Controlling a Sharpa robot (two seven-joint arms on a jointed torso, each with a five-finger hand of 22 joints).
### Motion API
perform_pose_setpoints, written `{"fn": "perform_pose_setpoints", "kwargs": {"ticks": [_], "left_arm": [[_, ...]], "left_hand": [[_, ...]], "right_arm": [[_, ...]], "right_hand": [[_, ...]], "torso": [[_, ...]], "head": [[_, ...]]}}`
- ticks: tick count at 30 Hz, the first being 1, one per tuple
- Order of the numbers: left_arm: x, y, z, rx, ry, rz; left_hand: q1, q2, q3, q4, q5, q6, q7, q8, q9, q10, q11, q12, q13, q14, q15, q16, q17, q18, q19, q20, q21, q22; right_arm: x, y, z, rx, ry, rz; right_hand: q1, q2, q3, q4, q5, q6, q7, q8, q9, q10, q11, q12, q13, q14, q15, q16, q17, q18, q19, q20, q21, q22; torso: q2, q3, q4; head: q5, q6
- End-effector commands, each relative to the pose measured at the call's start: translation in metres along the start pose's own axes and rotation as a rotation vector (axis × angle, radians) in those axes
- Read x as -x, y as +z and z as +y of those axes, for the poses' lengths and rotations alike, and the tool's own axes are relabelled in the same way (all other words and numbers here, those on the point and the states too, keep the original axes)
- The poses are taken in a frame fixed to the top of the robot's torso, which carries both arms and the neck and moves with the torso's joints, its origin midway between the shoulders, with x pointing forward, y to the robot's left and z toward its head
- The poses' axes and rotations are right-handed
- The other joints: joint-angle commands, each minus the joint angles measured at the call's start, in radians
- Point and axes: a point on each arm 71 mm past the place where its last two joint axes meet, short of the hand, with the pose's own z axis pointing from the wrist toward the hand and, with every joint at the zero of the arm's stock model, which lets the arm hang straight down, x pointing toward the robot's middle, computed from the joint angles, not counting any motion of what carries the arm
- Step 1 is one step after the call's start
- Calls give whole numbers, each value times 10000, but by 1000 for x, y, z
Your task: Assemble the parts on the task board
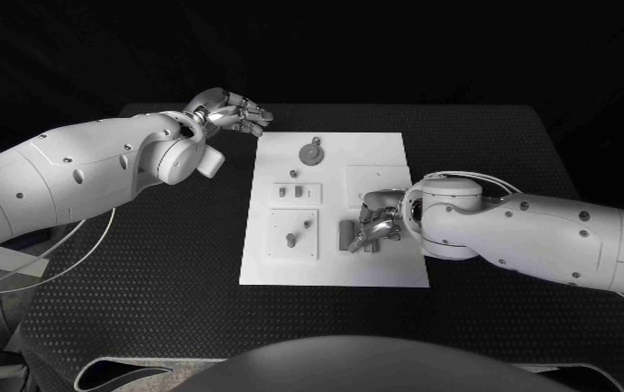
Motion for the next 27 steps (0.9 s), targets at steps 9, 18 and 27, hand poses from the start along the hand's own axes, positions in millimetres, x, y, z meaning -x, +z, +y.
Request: {"fn": "perform_pose_setpoints", "kwargs": {"ticks": [9,18,27], "left_arm": [[-2,0,-1,-64,-2,173],[-2,0,0,-12,-3,206],[-1,-1,0,-24,5,167]], "left_hand": [[-28,24,-11,50,-29,-25,-9,56,-6,-79,20,0,-11,-18,3,-46,21,-66,-62,22,20,-8],[-39,34,-17,61,-30,-23,-11,59,-7,-80,20,1,-12,-16,4,-53,32,-67,-61,23,20,-8],[-27,48,-14,61,-25,-21,-14,62,-8,-80,19,3,-12,-14,1,-62,48,-64,-60,19,20,-8]], "right_arm": [[0,1,-2,-31,26,-102],[-4,-7,-9,39,522,191],[3,-23,-23,-148,892,-181]], "right_hand": [[-345,104,-155,238,-35,74,-20,43,-43,54,-7,27,14,61,-12,82,66,89,97,15,0,145],[-291,-54,-129,191,-35,66,-22,31,-54,52,-10,22,22,35,-20,73,20,89,90,-6,-10,150],[-377,-109,-91,320,-34,88,-29,33,-61,65,-15,22,31,52,-26,85,51,89,107,-14,-19,151]], "torso": [[0,9,-5],[2,18,-6],[2,6,-17]], "head": [[-1,16],[-20,50],[-29,113]]}}
